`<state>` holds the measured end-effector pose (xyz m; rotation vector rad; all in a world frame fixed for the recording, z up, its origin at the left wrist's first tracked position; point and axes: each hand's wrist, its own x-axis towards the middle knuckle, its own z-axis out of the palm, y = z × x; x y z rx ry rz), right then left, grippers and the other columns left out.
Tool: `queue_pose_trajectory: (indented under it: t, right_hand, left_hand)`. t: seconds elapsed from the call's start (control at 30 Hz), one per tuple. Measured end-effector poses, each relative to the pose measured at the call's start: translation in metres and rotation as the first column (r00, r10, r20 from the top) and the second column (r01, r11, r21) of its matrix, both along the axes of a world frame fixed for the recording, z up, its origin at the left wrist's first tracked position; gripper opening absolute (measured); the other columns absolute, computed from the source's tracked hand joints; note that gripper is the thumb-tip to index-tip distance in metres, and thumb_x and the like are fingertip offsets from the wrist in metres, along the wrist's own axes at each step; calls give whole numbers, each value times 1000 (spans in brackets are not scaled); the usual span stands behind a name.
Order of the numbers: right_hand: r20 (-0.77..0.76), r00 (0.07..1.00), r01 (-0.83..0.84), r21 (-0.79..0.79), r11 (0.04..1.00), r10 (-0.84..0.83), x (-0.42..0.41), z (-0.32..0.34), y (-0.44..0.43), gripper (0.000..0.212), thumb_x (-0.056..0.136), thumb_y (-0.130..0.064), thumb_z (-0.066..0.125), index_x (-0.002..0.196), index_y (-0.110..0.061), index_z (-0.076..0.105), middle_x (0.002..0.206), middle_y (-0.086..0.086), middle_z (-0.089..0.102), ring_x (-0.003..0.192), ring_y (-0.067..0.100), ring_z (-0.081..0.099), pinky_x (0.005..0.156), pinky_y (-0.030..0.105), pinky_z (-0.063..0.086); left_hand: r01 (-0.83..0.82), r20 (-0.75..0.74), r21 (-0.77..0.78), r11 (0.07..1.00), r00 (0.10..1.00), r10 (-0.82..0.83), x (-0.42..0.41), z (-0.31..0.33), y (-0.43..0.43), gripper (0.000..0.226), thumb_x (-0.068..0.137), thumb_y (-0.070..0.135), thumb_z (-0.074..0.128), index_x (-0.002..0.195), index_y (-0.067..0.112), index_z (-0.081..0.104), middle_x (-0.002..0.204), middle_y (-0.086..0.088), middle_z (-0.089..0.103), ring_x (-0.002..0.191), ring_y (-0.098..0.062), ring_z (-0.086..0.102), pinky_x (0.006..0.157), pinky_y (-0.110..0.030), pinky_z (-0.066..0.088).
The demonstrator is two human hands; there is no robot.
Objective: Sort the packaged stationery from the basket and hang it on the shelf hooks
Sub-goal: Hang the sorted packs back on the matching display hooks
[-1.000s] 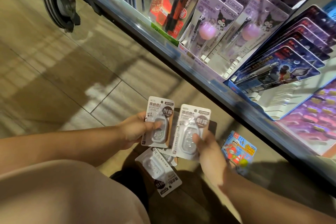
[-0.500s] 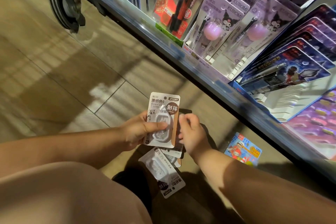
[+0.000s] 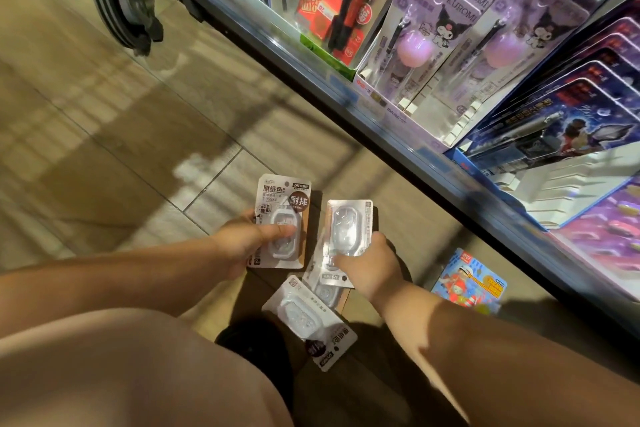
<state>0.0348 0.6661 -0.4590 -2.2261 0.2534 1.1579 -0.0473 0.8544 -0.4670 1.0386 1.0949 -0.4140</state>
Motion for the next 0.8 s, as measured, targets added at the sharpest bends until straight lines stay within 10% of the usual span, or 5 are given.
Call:
queue_pose_trajectory:
  t: [0.2,0.4,0.63,0.8]
  right_hand:
    - [76,997,-22,214,977,6,26,22,-21,26,80,-9,74,95,-24,58,100,4,70,88,19,69,79,34,57]
    - [128,954,-296,233,926,272,55,61,-31,27,74,-4,78,82,-27,64,74,-7,70,67,5,67,55,16,51]
    - [75,874,-483,247,840,480,79,89,-20,29,74,-15,81,82,-32,59,85,-8,68,77,0,66,66,15,54]
    - [147,937,-348,289,892,318,75,82,-1,23,75,-17,79,85,-27,61,87,-9,69,88,13,68,74,22,55]
  left_hand:
    - [-24,36,7,1000,999,23,8,0,2,40,73,12,80,108,20,62,94,-9,75,76,-24,73,57,-29,55]
    - [24,186,80,997,982,-39,24,12,23,48,62,18,83,104,24,61,89,-1,76,82,-23,70,70,-33,54]
    - [238,278,77,968,928,-250,36,30,20,69,44,33,91,105,24,60,98,-7,75,87,-28,71,78,-39,56]
    - [359,367,-25,933,871,-325,36,37,-2,75,66,38,87,125,8,50,105,-13,73,89,-29,72,74,-43,60]
